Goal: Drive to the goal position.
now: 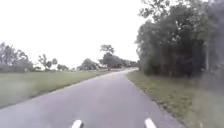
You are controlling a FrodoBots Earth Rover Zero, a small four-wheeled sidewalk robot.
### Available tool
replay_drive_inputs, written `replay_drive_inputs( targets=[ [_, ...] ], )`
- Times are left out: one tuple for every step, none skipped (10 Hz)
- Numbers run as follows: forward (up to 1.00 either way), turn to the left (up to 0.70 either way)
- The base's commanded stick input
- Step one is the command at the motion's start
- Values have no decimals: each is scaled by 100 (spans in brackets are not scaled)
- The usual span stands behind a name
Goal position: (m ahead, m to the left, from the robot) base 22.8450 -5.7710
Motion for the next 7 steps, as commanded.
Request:
replay_drive_inputs(
  targets=[
    [80,3],
    [80,3],
    [80,3],
    [80,3],
    [80,3],
    [80,3],
    [80,3]
  ],
)
